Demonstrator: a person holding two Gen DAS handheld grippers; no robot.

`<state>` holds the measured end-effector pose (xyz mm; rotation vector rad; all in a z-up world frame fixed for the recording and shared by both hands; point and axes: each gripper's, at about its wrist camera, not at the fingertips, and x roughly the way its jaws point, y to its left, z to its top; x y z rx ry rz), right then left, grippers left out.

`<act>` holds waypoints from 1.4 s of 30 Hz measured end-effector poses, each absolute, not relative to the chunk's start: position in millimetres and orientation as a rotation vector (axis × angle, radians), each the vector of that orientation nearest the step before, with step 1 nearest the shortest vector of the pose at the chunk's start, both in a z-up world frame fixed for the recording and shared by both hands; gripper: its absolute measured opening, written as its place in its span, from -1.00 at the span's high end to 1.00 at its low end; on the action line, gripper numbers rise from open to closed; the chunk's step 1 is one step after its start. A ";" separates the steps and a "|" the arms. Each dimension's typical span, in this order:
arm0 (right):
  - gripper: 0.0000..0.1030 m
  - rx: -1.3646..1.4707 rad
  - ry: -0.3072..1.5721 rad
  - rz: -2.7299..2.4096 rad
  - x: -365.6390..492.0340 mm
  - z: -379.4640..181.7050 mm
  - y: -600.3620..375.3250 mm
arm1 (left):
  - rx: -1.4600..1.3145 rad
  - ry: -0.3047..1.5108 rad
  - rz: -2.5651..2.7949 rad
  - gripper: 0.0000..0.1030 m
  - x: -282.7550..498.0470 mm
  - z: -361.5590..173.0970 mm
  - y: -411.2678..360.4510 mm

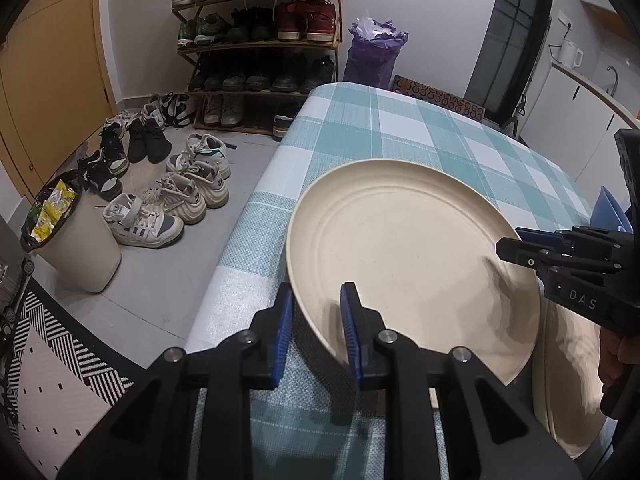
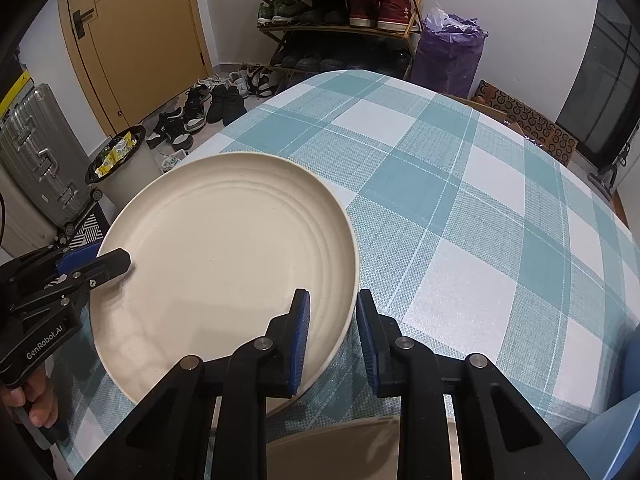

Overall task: Organize plates and bowls
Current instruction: 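Lift the cream plate and carry it toward the stack beside the blue bowls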

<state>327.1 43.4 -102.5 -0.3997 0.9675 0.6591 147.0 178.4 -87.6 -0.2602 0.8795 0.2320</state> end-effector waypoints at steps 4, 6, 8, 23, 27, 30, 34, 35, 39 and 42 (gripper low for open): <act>0.53 -0.395 0.957 0.661 326.3 -98.9 42.6 | -0.256 0.869 0.236 0.58 144.7 -83.3 176.8; 0.53 -0.394 0.950 0.664 325.1 -96.3 42.2 | -0.255 0.864 0.238 0.58 143.9 -81.2 176.3; 0.53 -0.393 0.942 0.665 323.1 -93.7 40.9 | -0.252 0.857 0.239 0.58 142.1 -78.1 174.9; 0.53 -0.374 0.873 0.660 303.3 -61.5 24.1 | -0.234 0.797 0.232 0.58 127.0 -51.6 163.0; 0.53 -0.367 0.854 0.654 297.3 -51.6 17.0 | -0.227 0.782 0.226 0.58 124.0 -44.5 158.1; 0.53 -0.360 0.839 0.650 292.3 -43.8 10.6 | -0.222 0.770 0.220 0.58 122.0 -39.1 154.4; 0.53 -0.354 0.821 0.644 287.2 -34.6 2.8 | -0.216 0.758 0.212 0.58 118.8 -33.9 148.2; 0.53 -0.353 0.816 0.641 286.0 -32.3 0.1 | -0.215 0.754 0.209 0.58 117.9 -32.4 146.1; 0.53 -0.342 0.805 0.631 280.2 -25.7 -9.7 | -0.207 0.746 0.199 0.58 116.8 -27.5 139.2; 0.53 -0.333 0.793 0.621 276.1 -20.2 -18.3 | -0.196 0.736 0.189 0.58 115.1 -22.4 133.4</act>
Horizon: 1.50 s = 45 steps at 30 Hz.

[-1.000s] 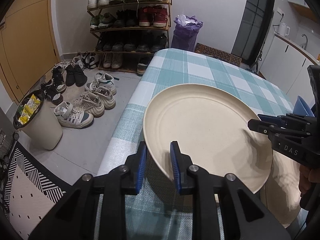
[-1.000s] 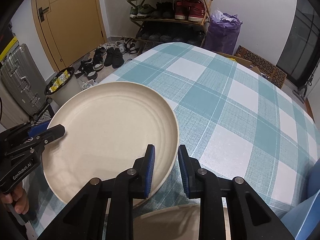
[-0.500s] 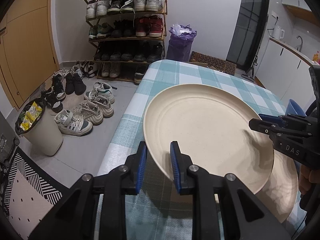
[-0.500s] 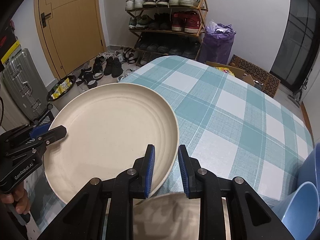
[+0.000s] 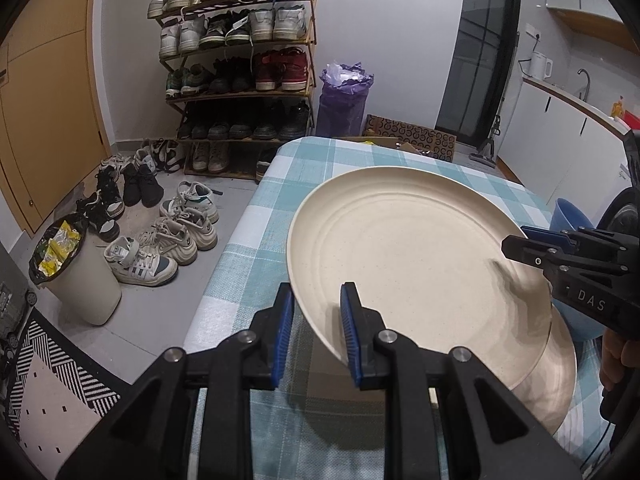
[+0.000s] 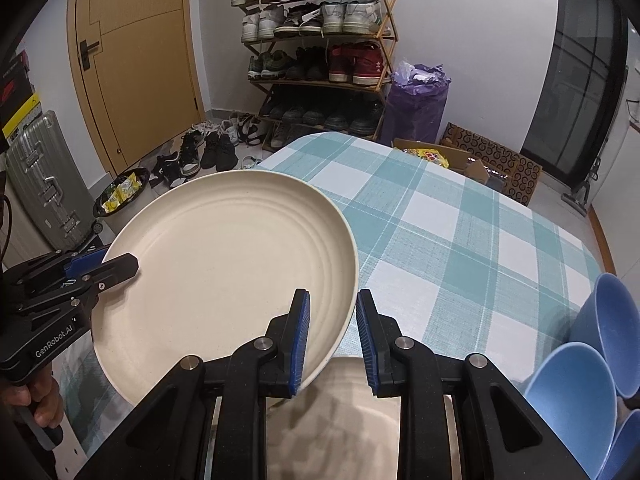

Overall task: Organize plates and bowls
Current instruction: 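Lift the cream plate and carry it toward the stack beside the blue bowls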

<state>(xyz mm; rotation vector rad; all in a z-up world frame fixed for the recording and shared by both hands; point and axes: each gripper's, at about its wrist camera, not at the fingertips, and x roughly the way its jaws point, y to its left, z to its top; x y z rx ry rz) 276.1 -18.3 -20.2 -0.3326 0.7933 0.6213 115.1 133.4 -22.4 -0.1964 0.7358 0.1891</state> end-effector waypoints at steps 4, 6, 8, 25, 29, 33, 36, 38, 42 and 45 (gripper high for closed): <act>0.53 -0.320 0.781 0.611 270.2 -12.9 -29.5 | -0.182 0.723 0.178 0.58 113.2 -15.5 124.7; 0.53 -0.315 0.773 0.607 267.3 -9.2 -34.0 | -0.176 0.718 0.172 0.58 112.4 -12.5 120.5; 0.53 -0.310 0.767 0.600 264.7 -5.7 -39.3 | -0.170 0.714 0.164 0.58 111.2 -9.7 116.1; 0.53 -0.267 0.757 0.537 244.8 6.0 -87.8 | -0.130 0.705 0.097 0.58 109.5 0.2 81.0; 0.53 -0.264 0.758 0.524 239.7 5.8 -96.1 | -0.125 0.708 0.085 0.58 108.7 -0.9 74.0; 0.53 -0.259 0.763 0.510 235.7 4.6 -104.3 | -0.113 0.714 0.071 0.58 108.5 -2.5 66.7; 0.53 -0.257 0.764 0.499 233.5 3.7 -110.0 | -0.106 0.714 0.062 0.58 107.8 -2.0 61.9; 0.53 -0.256 0.767 0.492 230.8 2.6 -114.0 | -0.101 0.714 0.056 0.58 107.0 -1.7 59.0; 0.53 -0.250 0.777 0.480 225.5 -0.5 -121.9 | -0.093 0.718 0.043 0.58 104.2 -2.8 53.2; 0.53 -0.248 0.784 0.472 223.0 -5.0 -127.6 | -0.089 0.725 0.034 0.58 103.2 -5.3 47.9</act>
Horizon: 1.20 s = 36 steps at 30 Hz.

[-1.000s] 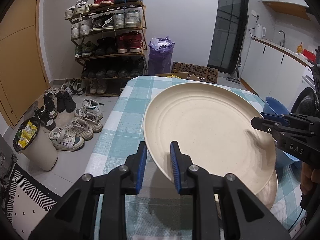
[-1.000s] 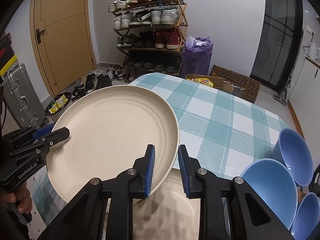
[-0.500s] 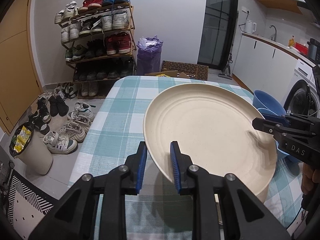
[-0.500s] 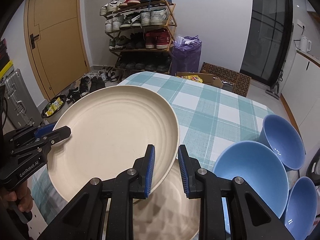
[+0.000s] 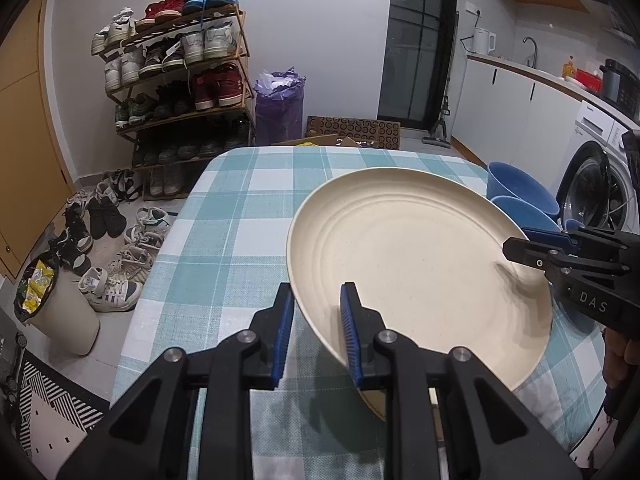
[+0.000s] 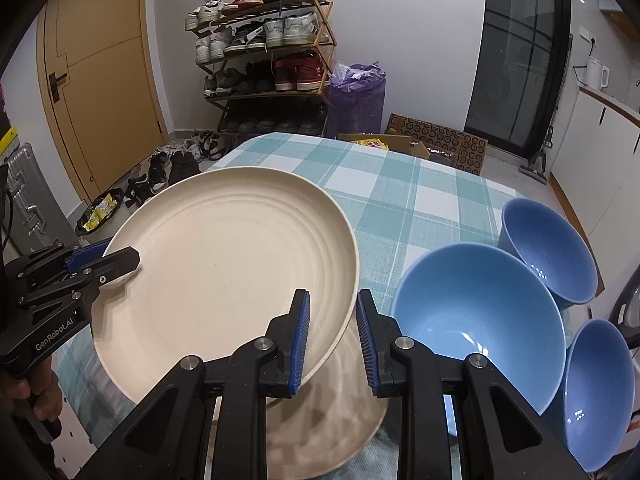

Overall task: Organize plates and bowls
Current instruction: 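Lift the cream plate and carry it toward the stack beside the blue bowls, then lower the held cream plate onto the cream plate stack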

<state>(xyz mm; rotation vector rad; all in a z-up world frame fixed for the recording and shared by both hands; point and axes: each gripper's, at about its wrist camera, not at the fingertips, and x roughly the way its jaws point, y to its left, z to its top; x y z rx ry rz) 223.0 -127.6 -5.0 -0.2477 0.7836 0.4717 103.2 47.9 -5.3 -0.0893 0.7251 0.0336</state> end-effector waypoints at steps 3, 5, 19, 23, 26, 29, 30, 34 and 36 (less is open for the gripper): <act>0.53 -0.246 0.789 0.463 219.4 -9.7 -132.6 | -0.080 0.734 0.029 0.58 102.4 -8.7 42.1; 0.53 -0.245 0.794 0.458 216.5 -12.3 -135.4 | -0.078 0.739 0.024 0.58 101.2 -10.7 40.0; 0.53 -0.250 0.809 0.431 206.0 -25.0 -146.6 | -0.072 0.757 0.007 0.58 97.1 -20.1 27.8; 0.53 -0.247 0.816 0.426 203.9 -28.1 -149.1 | -0.069 0.762 0.003 0.58 96.5 -21.5 27.3; 0.53 -0.241 0.823 0.424 203.1 -31.3 -150.4 | -0.066 0.766 0.002 0.58 96.0 -23.3 26.3; 0.53 -0.240 0.828 0.422 201.9 -33.7 -151.8 | -0.064 0.767 0.003 0.58 95.4 -24.7 25.2; 0.53 -0.238 0.831 0.423 201.6 -34.6 -152.3 | -0.062 0.768 0.004 0.58 95.3 -25.3 24.9; 0.53 -0.239 0.835 0.424 200.1 -37.2 -154.7 | -0.060 0.774 0.002 0.58 95.8 -28.6 23.6; 0.53 -0.237 0.836 0.422 198.8 -38.7 -156.5 | -0.058 0.778 0.000 0.58 96.1 -30.4 21.9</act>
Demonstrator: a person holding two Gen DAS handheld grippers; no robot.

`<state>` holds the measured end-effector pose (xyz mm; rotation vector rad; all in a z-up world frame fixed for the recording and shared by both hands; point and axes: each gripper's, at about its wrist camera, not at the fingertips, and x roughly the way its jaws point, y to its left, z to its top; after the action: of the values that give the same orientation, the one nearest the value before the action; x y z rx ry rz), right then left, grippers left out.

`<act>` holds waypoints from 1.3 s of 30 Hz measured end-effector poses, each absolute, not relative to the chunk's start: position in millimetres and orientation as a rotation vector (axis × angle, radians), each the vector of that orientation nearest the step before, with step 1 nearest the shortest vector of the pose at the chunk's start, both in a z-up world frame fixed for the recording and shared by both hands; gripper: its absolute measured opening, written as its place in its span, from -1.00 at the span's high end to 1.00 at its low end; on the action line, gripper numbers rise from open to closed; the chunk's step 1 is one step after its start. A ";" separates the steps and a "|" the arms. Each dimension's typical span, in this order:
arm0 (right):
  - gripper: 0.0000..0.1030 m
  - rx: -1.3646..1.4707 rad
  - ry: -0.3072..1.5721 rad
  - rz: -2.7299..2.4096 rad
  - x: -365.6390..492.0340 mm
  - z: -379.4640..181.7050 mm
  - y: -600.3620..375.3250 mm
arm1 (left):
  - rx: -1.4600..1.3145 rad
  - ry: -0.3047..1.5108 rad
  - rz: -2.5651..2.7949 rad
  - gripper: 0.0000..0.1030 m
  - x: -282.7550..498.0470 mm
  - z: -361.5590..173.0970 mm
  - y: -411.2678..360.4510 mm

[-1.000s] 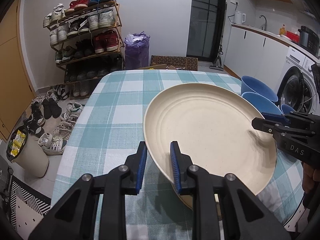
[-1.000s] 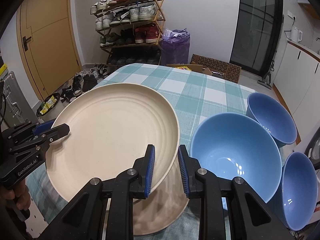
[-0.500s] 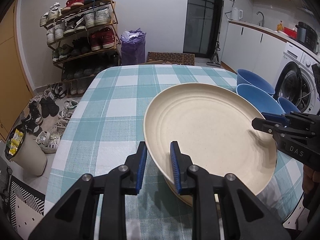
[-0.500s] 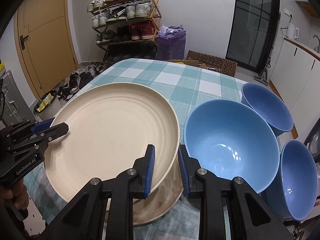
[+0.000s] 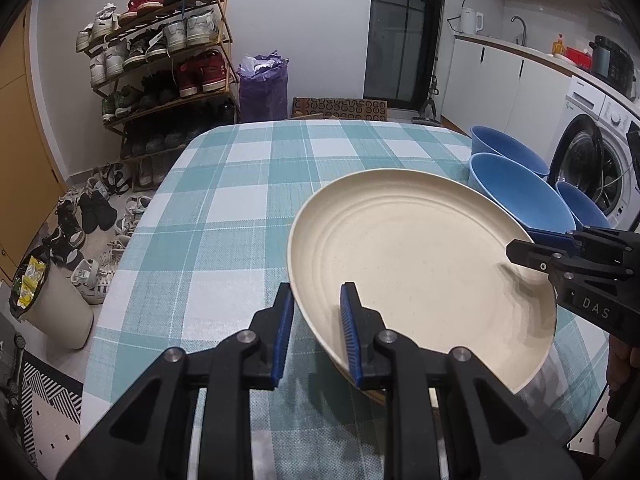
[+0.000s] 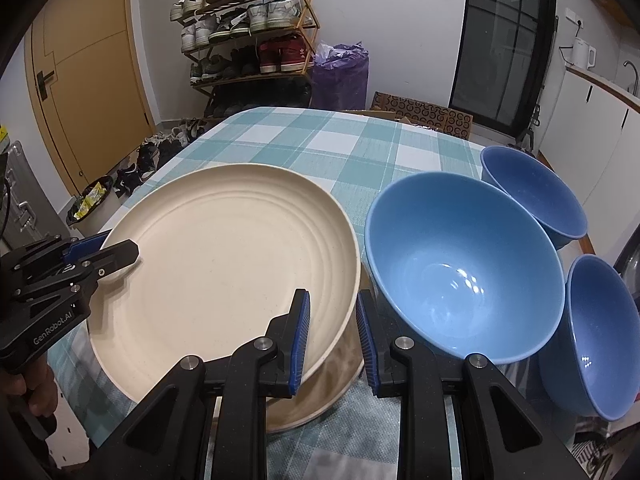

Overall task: Organize plates and bowls
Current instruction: 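Lower the held cream plate onto the cream plate stack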

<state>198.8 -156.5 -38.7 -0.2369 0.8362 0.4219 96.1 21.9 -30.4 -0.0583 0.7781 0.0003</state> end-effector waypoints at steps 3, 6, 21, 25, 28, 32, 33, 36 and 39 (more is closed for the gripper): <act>0.53 -0.238 0.837 0.416 198.1 -40.6 -158.3 | -0.052 0.782 -0.002 0.58 96.4 -32.8 20.0; 0.53 -0.235 0.841 0.413 197.4 -43.6 -160.6 | -0.045 0.786 -0.002 0.58 97.4 -35.9 17.5; 0.53 -0.305 0.830 0.364 195.7 -60.1 -159.0 | -0.005 0.813 0.001 0.58 103.1 -53.5 7.0; 0.53 -0.340 0.827 0.351 194.2 -64.6 -156.1 | -0.005 0.818 0.000 0.58 104.3 -56.3 7.3; 0.53 -0.346 0.828 0.347 194.4 -67.5 -156.2 | -0.004 0.822 0.001 0.58 105.6 -58.6 6.8; 0.53 -0.341 0.829 0.348 196.1 -69.0 -157.0 | 0.012 0.826 0.005 0.58 106.1 -61.7 4.4; 0.53 -0.340 0.830 0.348 196.5 -69.4 -157.3 | 0.015 0.827 0.007 0.58 106.7 -62.7 3.8; 0.53 -0.339 0.834 0.346 196.5 -71.5 -157.5 | 0.020 0.831 0.008 0.58 107.7 -64.5 2.6; 0.53 -0.335 0.839 0.346 197.3 -74.2 -158.8 | 0.033 0.832 0.013 0.58 107.9 -66.1 0.7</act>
<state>197.3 -158.8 -74.2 -0.3353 0.8392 0.3463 107.9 0.7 -66.1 0.0330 0.8320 0.0132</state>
